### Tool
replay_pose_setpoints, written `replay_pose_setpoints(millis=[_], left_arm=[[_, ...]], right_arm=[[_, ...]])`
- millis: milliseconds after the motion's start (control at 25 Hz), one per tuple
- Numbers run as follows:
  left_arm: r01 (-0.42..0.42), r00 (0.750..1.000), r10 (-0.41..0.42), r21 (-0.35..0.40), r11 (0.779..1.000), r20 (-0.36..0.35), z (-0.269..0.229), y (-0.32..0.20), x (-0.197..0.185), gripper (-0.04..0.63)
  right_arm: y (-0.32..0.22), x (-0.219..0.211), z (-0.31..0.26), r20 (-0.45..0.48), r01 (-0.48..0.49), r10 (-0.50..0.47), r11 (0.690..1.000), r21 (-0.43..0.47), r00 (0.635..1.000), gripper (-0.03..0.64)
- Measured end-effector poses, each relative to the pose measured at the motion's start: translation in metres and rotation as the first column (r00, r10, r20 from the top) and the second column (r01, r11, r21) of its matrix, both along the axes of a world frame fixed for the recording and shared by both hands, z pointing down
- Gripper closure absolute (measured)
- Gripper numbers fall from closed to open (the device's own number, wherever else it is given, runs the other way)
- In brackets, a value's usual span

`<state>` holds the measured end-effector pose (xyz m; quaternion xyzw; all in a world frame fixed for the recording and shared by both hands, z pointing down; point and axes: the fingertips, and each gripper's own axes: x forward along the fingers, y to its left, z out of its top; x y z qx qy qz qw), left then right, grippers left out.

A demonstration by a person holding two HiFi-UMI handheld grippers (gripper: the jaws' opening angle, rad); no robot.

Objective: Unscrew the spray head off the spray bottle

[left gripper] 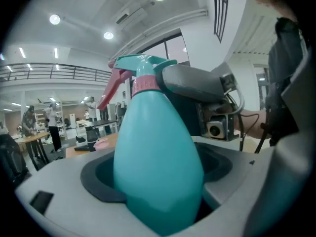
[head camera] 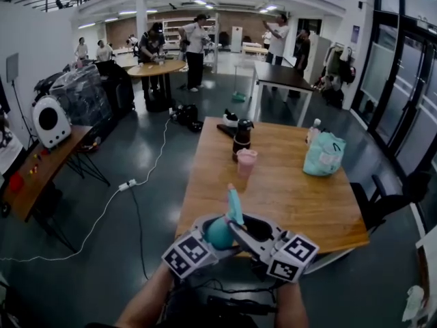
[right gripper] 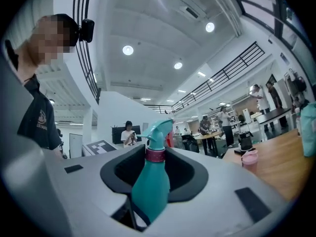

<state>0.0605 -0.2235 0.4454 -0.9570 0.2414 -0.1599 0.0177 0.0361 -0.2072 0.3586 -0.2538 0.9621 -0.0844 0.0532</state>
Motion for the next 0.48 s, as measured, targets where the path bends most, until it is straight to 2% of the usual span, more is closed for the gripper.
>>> replay_pose_setpoints(millis=[160, 320, 400, 480], left_arm=[[-0.092, 0.996, 0.092, -0.017, 0.996, -0.022, -0.003, 0.013, 0.003, 0.163], [-0.163, 0.986, 0.162, -0.023, 0.986, -0.045, -0.007, 0.022, 0.005, 0.163], [-0.184, 0.981, 0.182, -0.028, 0.983, -0.066, -0.009, 0.023, 0.006, 0.163], [-0.189, 0.979, 0.185, -0.032, 0.982, -0.085, -0.010, 0.021, 0.005, 0.163]], right_arm=[[0.008, 0.000, -0.002, 0.004, 0.130, -0.130, 0.991, 0.030, 0.992, 0.488], [0.013, 0.001, -0.004, 0.000, 0.250, -0.250, 0.966, 0.060, 0.968, 0.488], [0.013, 0.000, -0.006, 0.007, 0.283, -0.284, 0.957, 0.070, 0.959, 0.488], [0.009, -0.001, -0.007, 0.027, 0.268, -0.270, 0.961, 0.072, 0.962, 0.486]])
